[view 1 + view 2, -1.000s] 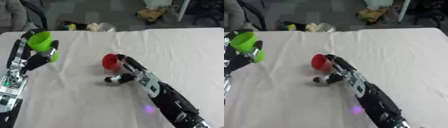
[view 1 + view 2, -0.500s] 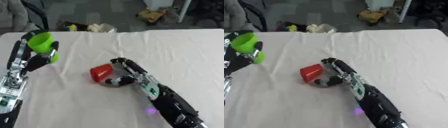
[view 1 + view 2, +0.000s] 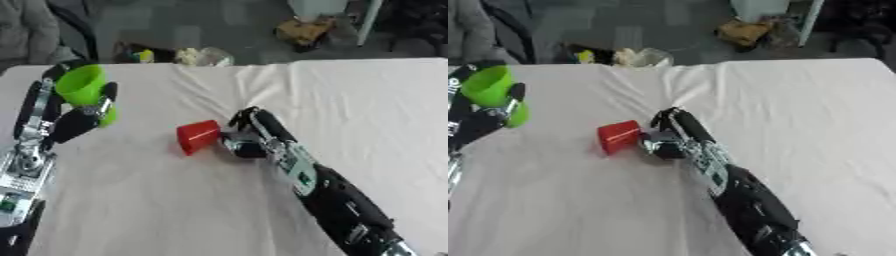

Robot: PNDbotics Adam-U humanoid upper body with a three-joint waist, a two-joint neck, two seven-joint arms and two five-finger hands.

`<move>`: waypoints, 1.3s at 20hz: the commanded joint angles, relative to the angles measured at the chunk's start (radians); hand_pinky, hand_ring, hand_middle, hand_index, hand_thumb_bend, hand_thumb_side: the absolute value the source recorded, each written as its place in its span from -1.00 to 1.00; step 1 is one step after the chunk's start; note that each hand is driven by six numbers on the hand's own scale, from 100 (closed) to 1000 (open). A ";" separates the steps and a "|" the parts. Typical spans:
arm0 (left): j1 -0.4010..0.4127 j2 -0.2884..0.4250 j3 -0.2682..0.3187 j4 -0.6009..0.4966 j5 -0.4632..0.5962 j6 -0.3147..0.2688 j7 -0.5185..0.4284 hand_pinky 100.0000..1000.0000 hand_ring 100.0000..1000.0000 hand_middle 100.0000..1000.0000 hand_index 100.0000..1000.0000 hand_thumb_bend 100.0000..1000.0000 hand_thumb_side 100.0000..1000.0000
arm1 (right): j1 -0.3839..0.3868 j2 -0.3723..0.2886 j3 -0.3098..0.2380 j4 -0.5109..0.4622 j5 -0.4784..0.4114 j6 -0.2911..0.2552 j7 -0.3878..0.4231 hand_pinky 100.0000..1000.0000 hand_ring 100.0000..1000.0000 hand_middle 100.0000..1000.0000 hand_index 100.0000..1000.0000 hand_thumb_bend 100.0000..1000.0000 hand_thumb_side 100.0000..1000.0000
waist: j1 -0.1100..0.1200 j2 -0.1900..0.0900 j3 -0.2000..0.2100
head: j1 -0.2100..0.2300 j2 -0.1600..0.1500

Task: Pour the contents of one cup into another cup.

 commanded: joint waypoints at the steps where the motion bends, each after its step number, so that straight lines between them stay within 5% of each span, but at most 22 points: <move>1: -0.017 0.010 -0.001 -0.022 0.007 0.002 0.003 -0.62 -0.38 -0.11 0.45 -0.93 -0.55 | -0.001 -0.011 0.002 0.000 -0.017 0.002 0.004 0.39 0.07 -0.19 0.22 -0.58 -0.28 | 0.005 -0.012 -0.004 | 0.004 -0.009; 7: -0.018 0.011 0.000 -0.023 0.008 0.002 0.005 -0.62 -0.39 -0.11 0.45 -0.94 -0.55 | -0.001 -0.016 0.006 -0.015 -0.029 -0.022 0.034 0.46 0.28 -0.01 0.39 -0.38 -0.15 | 0.006 -0.012 -0.007 | 0.005 -0.011; 13: -0.017 0.015 0.002 -0.025 0.009 0.003 0.006 -0.62 -0.39 -0.12 0.45 -0.94 -0.55 | 0.001 -0.037 0.018 -0.066 -0.017 -0.063 0.079 0.67 0.59 0.41 0.72 -0.04 0.03 | 0.002 -0.013 -0.013 | 0.008 -0.012; 26: -0.013 0.018 0.003 -0.028 0.009 0.005 0.007 -0.62 -0.39 -0.12 0.45 -0.96 -0.54 | 0.002 -0.074 0.032 -0.173 -0.034 -0.091 0.158 0.77 0.72 0.56 0.79 0.04 0.06 | -0.006 -0.015 -0.019 | 0.014 -0.014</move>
